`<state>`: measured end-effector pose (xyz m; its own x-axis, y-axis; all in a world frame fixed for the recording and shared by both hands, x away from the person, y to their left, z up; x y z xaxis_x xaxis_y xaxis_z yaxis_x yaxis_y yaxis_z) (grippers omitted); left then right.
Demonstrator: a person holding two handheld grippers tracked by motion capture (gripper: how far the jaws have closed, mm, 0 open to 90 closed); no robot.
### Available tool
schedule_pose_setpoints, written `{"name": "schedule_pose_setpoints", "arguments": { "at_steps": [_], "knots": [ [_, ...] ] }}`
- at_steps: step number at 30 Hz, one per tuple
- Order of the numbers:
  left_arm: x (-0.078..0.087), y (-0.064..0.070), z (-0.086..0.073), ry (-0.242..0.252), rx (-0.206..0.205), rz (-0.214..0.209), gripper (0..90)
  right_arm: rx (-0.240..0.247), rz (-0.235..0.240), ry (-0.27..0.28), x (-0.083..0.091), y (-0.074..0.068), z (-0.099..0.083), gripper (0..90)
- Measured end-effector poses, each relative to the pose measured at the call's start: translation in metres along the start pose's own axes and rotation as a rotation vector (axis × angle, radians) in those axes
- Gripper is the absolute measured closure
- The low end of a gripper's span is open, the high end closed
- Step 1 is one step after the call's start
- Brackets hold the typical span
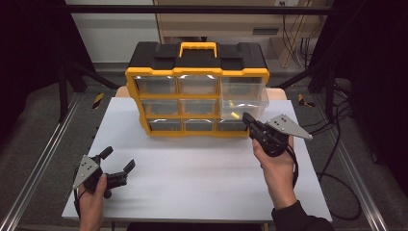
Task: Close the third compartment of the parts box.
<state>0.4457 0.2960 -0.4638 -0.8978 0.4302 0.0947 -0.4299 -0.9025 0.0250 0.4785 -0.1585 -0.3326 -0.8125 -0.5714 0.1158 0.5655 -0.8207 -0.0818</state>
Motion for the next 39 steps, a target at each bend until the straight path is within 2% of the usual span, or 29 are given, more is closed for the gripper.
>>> {"name": "schedule_pose_setpoints", "arguments": {
  "at_steps": [11, 15, 18, 23, 39],
  "knots": [
    [0.000, -0.001, 0.000, 0.003, 0.008, 0.003, 0.8, 0.007, -0.005, -0.011, -0.006, 0.001, 0.002, 90.0],
    [0.000, -0.001, 0.000, 0.004, 0.004, 0.003, 0.8, -0.007, 0.002, -0.012, -0.008, 0.001, 0.003, 90.0],
    [-0.001, -0.002, -0.001, 0.003, 0.015, 0.012, 0.8, -0.004, 0.001, -0.020, -0.009, 0.000, 0.002, 90.0],
    [-0.001, -0.001, -0.001, -0.003, 0.002, 0.007, 0.8, -0.018, 0.004, -0.014, -0.009, 0.001, 0.003, 90.0],
    [0.001, -0.002, -0.001, -0.001, 0.003, 0.009, 0.8, -0.032, 0.011, -0.022, -0.016, 0.003, 0.004, 90.0]
  ]
}}
Point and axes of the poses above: each handheld gripper's, and its own axes: x roughly backward along the jaws, z roughly out of its top, y roughly to its right, the point moved 3 cm from there along -x, roughly forward along the jaws, and after that the axes turned 6 degrees about z, right-handed, at the moved point
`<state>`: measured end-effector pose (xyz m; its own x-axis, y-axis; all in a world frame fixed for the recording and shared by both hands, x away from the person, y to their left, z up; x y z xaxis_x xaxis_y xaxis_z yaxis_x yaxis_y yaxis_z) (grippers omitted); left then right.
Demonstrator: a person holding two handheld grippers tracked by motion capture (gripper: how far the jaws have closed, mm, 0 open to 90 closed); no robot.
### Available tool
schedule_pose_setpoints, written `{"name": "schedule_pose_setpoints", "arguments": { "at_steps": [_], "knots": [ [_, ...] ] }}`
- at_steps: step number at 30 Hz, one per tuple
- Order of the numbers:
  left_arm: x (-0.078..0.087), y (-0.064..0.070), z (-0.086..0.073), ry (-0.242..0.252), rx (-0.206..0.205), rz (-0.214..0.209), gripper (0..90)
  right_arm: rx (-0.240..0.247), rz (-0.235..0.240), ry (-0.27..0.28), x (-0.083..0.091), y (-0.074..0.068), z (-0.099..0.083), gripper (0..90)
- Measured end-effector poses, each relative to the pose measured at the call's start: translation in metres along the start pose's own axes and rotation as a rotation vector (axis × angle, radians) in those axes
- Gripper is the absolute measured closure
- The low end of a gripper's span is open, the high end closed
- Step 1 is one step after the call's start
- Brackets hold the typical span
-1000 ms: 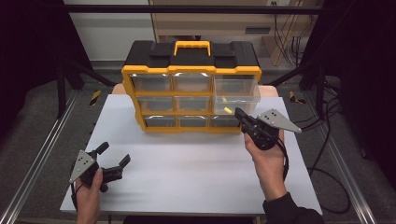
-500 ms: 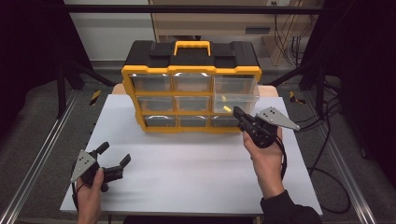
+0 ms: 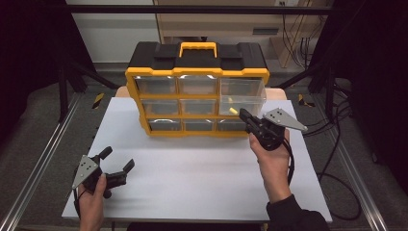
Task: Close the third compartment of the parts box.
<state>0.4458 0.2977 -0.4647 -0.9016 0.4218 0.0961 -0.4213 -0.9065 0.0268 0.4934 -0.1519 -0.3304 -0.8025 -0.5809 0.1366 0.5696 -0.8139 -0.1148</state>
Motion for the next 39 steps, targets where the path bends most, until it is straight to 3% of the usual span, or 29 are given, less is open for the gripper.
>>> {"name": "schedule_pose_setpoints", "arguments": {
  "at_steps": [32, 39],
  "knots": [
    [0.000, 0.001, -0.001, 0.008, 0.023, -0.010, 0.8, 0.025, -0.013, -0.032, -0.008, -0.001, 0.013, 90.0],
    [-0.001, 0.001, -0.001, 0.000, 0.013, -0.010, 0.9, 0.010, -0.022, -0.030, -0.014, 0.003, 0.015, 90.0]
  ]
}}
Point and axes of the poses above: each handheld gripper's, and its own axes: x roughly backward along the jaws, z roughly out of its top, y roughly to its right, the point moved 3 cm from there along -x, roughly forward along the jaws, and after that the axes turned 6 degrees about z, right-handed, at the moved point
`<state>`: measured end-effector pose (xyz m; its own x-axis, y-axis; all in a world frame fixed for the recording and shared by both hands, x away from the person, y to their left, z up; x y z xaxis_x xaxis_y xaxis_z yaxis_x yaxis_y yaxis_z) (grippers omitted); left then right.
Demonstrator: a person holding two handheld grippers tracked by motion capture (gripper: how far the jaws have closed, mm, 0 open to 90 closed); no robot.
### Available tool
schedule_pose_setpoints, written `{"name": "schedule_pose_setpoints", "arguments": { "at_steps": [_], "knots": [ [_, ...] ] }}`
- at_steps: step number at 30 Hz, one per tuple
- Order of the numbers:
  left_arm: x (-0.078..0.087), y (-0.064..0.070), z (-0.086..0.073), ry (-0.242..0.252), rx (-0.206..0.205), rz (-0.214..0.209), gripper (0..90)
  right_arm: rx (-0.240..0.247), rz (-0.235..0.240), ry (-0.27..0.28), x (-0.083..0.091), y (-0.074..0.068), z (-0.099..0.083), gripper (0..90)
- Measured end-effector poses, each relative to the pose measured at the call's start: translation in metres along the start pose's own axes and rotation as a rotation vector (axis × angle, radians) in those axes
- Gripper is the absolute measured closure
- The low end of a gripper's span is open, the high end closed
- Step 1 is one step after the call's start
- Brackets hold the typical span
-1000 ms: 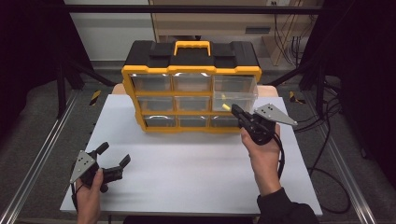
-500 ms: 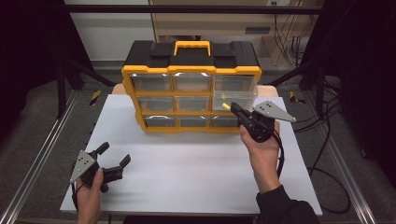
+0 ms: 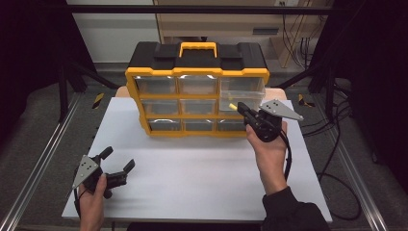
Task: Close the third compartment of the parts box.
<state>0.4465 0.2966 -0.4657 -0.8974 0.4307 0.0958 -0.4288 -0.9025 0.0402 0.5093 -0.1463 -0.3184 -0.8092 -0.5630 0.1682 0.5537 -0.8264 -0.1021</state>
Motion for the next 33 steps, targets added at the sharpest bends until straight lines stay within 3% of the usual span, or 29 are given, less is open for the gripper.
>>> {"name": "schedule_pose_setpoints", "arguments": {
  "at_steps": [33],
  "knots": [
    [0.0000, 0.0003, 0.0003, -0.003, -0.009, 0.002, 0.8, -0.025, -0.030, 0.006, -0.0088, 0.0084, 0.0038, 90.0]
  ]
}}
Point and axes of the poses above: each handheld gripper's, and its own axes: x roughly backward along the jaws, z roughly out of its top, y roughly to its right, the point moved 3 cm from there along -x, roughly forward along the jaws, and after that the axes turned 6 degrees about z, right-handed, at the moved point
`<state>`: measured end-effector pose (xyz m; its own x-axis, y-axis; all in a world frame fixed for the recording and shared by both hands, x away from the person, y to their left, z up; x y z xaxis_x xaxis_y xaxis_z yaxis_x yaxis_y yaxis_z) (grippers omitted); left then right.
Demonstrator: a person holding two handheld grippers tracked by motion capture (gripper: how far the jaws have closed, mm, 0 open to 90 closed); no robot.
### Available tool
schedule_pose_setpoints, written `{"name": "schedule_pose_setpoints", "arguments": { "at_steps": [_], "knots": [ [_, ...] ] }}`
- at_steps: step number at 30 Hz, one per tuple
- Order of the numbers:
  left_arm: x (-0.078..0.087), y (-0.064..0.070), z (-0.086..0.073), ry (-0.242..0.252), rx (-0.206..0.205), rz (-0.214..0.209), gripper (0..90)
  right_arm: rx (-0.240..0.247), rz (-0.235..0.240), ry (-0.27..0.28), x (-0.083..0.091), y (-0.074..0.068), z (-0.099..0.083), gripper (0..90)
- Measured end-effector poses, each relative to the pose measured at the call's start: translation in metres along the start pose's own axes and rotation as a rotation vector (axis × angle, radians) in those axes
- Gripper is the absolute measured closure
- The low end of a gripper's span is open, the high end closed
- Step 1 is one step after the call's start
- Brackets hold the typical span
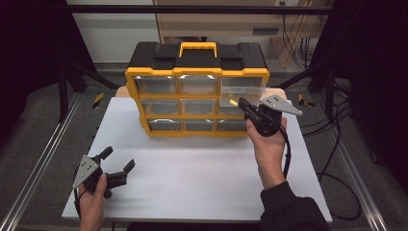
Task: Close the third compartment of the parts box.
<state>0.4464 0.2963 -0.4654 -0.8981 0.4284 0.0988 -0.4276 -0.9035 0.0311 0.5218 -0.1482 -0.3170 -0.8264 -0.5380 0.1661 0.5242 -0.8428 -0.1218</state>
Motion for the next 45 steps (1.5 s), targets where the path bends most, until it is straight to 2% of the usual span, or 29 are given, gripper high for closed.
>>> {"name": "schedule_pose_setpoints", "arguments": {
  "at_steps": [28, 45],
  "knots": [
    [0.000, 0.000, 0.000, -0.001, -0.001, 0.000, 0.8, -0.013, -0.010, 0.001, -0.003, 0.005, 0.003, 90.0],
    [-0.001, 0.001, 0.000, 0.001, 0.001, -0.001, 0.8, -0.037, -0.022, 0.008, -0.009, 0.012, 0.003, 90.0]
  ]
}}
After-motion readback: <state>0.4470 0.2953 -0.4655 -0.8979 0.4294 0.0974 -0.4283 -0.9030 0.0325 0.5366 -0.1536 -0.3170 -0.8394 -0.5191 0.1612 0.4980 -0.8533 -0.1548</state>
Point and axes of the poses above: each handheld gripper's, and its own axes: x roughly backward along the jaws, z roughly out of its top, y roughly to its right, the point moved 3 cm from there along -x, roughly forward along the jaws, and after that the axes turned 6 degrees about z, right-handed, at the moved point
